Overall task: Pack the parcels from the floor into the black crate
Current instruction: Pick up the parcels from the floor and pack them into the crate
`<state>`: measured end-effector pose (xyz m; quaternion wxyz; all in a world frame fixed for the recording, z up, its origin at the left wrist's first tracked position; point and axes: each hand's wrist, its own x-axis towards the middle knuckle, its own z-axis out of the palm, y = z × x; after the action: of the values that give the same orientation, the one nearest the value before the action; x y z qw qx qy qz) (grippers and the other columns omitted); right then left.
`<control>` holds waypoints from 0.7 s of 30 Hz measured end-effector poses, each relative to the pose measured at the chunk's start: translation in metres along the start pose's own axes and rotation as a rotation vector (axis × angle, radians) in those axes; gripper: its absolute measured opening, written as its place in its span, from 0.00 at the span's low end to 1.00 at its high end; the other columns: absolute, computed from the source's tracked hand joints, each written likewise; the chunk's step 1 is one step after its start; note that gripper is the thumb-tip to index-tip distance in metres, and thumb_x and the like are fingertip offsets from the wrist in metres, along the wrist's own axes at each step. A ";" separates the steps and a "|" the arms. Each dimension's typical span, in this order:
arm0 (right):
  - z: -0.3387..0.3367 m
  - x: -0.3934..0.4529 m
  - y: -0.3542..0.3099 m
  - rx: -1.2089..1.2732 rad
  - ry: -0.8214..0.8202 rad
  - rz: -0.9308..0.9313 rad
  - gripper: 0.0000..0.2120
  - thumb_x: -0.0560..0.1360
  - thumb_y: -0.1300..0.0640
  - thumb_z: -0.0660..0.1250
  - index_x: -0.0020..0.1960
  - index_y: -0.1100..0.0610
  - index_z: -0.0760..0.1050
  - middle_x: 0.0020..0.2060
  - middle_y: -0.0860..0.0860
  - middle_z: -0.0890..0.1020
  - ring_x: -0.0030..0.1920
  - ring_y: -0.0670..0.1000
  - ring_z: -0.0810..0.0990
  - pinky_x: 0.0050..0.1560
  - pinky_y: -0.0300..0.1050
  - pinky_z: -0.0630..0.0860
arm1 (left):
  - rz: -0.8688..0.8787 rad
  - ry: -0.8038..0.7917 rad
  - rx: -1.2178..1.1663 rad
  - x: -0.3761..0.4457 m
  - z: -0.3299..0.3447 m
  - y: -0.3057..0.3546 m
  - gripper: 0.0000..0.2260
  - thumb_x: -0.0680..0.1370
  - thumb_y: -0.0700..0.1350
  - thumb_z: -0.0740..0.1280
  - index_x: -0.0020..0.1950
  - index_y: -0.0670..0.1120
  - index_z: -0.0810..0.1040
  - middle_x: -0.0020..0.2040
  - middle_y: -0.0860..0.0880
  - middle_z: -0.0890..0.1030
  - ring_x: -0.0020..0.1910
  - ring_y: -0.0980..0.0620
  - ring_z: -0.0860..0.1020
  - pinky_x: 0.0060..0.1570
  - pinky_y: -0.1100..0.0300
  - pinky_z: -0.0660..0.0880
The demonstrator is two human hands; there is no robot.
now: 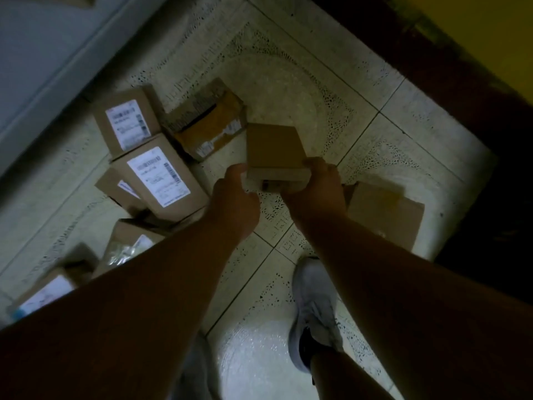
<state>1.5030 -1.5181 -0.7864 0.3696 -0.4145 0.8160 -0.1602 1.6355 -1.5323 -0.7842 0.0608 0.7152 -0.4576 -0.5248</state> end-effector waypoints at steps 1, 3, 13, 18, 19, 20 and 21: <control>0.003 0.011 0.006 -0.022 -0.015 0.013 0.30 0.71 0.46 0.72 0.70 0.49 0.67 0.62 0.55 0.72 0.57 0.57 0.76 0.53 0.57 0.81 | -0.022 0.013 -0.038 0.014 0.007 -0.002 0.26 0.81 0.41 0.63 0.76 0.56 0.59 0.71 0.45 0.69 0.62 0.45 0.73 0.48 0.54 0.73; 0.007 0.034 0.016 -0.005 -0.079 0.086 0.34 0.71 0.48 0.72 0.73 0.44 0.62 0.61 0.54 0.70 0.55 0.57 0.76 0.48 0.55 0.82 | -0.040 0.025 -0.070 0.041 0.019 -0.005 0.28 0.81 0.40 0.61 0.77 0.56 0.56 0.68 0.44 0.72 0.59 0.45 0.74 0.49 0.54 0.72; 0.011 0.050 -0.016 0.165 -0.115 0.227 0.23 0.79 0.55 0.62 0.73 0.50 0.66 0.59 0.54 0.77 0.43 0.49 0.78 0.26 0.35 0.70 | 0.035 -0.012 0.097 0.056 -0.004 0.018 0.28 0.79 0.41 0.66 0.76 0.52 0.60 0.68 0.44 0.72 0.65 0.42 0.73 0.62 0.47 0.73; -0.034 -0.002 -0.069 0.130 0.047 -0.032 0.17 0.79 0.54 0.62 0.67 0.50 0.69 0.57 0.51 0.77 0.48 0.52 0.81 0.35 0.41 0.79 | 0.238 0.131 0.192 -0.001 -0.073 0.044 0.21 0.76 0.46 0.71 0.67 0.50 0.69 0.52 0.53 0.74 0.54 0.50 0.75 0.48 0.55 0.70; -0.044 -0.012 -0.081 0.132 0.053 -0.062 0.18 0.78 0.55 0.64 0.67 0.49 0.69 0.57 0.49 0.78 0.49 0.51 0.81 0.41 0.45 0.81 | 0.243 0.128 0.199 -0.012 -0.088 0.050 0.20 0.77 0.48 0.70 0.67 0.50 0.69 0.52 0.53 0.72 0.53 0.51 0.73 0.47 0.56 0.68; -0.055 -0.021 -0.093 0.139 0.055 -0.083 0.18 0.77 0.56 0.66 0.67 0.48 0.69 0.57 0.47 0.78 0.49 0.50 0.82 0.44 0.47 0.82 | 0.240 0.116 0.195 -0.023 -0.101 0.055 0.20 0.77 0.50 0.69 0.67 0.49 0.70 0.52 0.52 0.73 0.52 0.51 0.73 0.46 0.56 0.68; -0.065 -0.030 -0.106 0.149 0.050 -0.092 0.19 0.77 0.56 0.67 0.67 0.48 0.69 0.56 0.45 0.78 0.48 0.47 0.82 0.43 0.43 0.82 | 0.236 0.110 0.192 -0.035 -0.115 0.060 0.20 0.77 0.52 0.68 0.67 0.49 0.71 0.51 0.51 0.73 0.51 0.49 0.74 0.45 0.57 0.68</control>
<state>1.5259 -1.5610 -0.6681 0.3711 -0.4189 0.7908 -0.2478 1.6920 -1.5867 -0.6755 0.0782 0.6866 -0.5825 -0.4279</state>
